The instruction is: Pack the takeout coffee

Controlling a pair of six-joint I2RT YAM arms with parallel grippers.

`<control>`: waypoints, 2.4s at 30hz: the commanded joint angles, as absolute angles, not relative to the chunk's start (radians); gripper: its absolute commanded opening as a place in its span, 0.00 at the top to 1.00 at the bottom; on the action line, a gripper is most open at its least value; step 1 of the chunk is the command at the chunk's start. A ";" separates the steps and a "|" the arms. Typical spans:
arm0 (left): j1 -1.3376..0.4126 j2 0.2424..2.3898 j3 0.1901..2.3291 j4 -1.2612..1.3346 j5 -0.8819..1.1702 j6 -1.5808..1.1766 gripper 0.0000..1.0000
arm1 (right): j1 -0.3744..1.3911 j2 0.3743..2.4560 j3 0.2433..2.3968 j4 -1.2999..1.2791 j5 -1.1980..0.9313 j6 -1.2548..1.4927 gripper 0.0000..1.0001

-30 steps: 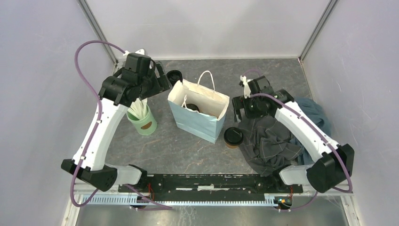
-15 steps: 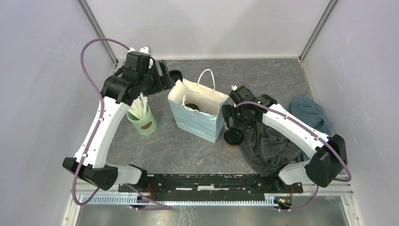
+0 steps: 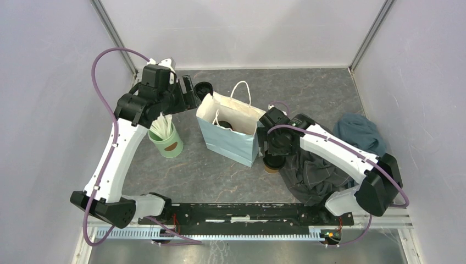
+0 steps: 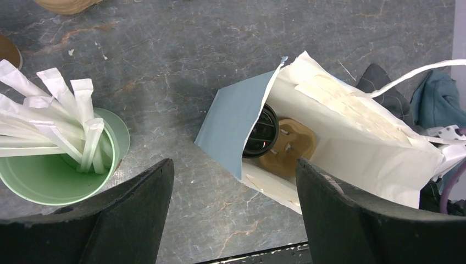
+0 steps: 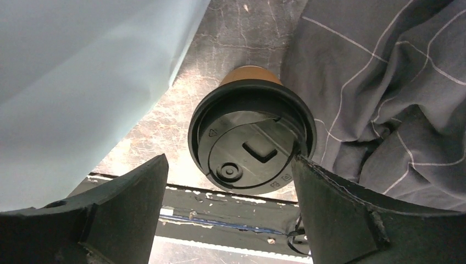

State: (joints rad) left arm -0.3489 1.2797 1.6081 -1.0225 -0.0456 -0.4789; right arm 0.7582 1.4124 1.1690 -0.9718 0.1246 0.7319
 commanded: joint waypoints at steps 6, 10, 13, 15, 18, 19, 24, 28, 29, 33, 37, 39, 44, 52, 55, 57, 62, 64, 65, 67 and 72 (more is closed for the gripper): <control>-0.345 1.246 1.591 -0.991 -0.025 -0.420 0.13 | 0.785 1.425 1.187 -1.031 0.215 0.796 0.10; -0.345 1.246 1.591 -0.992 -0.023 -0.420 0.13 | 0.805 1.436 1.234 -1.050 0.228 0.785 0.10; -0.345 1.244 1.589 -0.991 -0.023 -0.419 0.13 | 0.805 1.429 1.247 -1.077 0.246 0.789 0.10; -0.345 1.243 1.586 -0.990 -0.023 -0.420 0.13 | 0.806 1.413 1.250 -1.080 0.260 0.794 0.10; -0.345 1.243 1.581 -0.984 -0.016 -0.424 0.13 | 0.805 1.412 1.220 -1.059 0.255 0.793 0.10; -0.345 1.244 1.582 -0.983 -0.014 -0.425 0.13 | 0.805 1.418 1.216 -1.052 0.249 0.789 0.10; -0.345 1.243 1.588 -0.987 -0.013 -0.420 0.13 | 0.805 1.450 1.224 -1.025 0.247 0.763 0.10; -0.345 1.237 1.584 -0.989 -0.015 -0.419 0.13 | 0.805 1.466 1.215 -1.016 0.234 0.751 0.11; -0.345 1.236 1.583 -0.989 -0.016 -0.418 0.13 | 0.805 1.468 1.214 -1.014 0.235 0.747 0.11; -0.345 1.238 1.584 -0.989 -0.018 -0.418 0.13 | 0.806 1.468 1.208 -1.012 0.238 0.745 0.15; -0.345 1.237 1.584 -0.987 -0.017 -0.419 0.13 | 0.805 1.469 1.199 -1.012 0.237 0.740 0.17; -0.345 1.237 1.584 -0.987 -0.015 -0.419 0.13 | 0.807 1.471 1.195 -1.012 0.237 0.739 0.17; -0.345 1.236 1.581 -0.986 -0.014 -0.419 0.13 | 0.812 1.477 1.195 -1.008 0.234 0.737 0.16; -0.345 1.231 1.576 -0.984 -0.012 -0.417 0.13 | 0.825 1.497 1.191 -1.013 0.236 0.730 0.18; -0.343 1.229 1.575 -0.985 -0.012 -0.417 0.13 | 0.828 1.502 1.191 -1.015 0.241 0.728 0.18; -0.344 1.229 1.576 -0.985 -0.012 -0.416 0.13 | 0.830 1.503 1.189 -1.015 0.247 0.726 0.17; -0.343 1.226 1.573 -0.984 -0.012 -0.416 0.13 | 0.833 1.504 1.184 -1.018 0.258 0.726 0.19; -0.344 1.225 1.573 -0.985 -0.012 -0.416 0.13 | 0.833 1.504 1.177 -1.014 0.261 0.728 0.20; -0.344 1.226 1.574 -0.984 -0.012 -0.416 0.13 | 0.834 1.503 1.174 -1.011 0.261 0.728 0.20; -0.344 1.224 1.575 -0.985 -0.012 -0.416 0.13 | 0.836 1.506 1.174 -1.010 0.263 0.727 0.19; -0.344 1.223 1.573 -0.984 -0.011 -0.417 0.13 | 0.840 1.511 1.176 -1.011 0.265 0.724 0.20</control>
State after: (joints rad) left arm -0.3489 1.2526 1.5749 -1.0153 -0.0231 -0.4610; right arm 0.8299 1.5043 1.1862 -1.0069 0.2276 0.7277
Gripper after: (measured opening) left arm 0.869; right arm 0.807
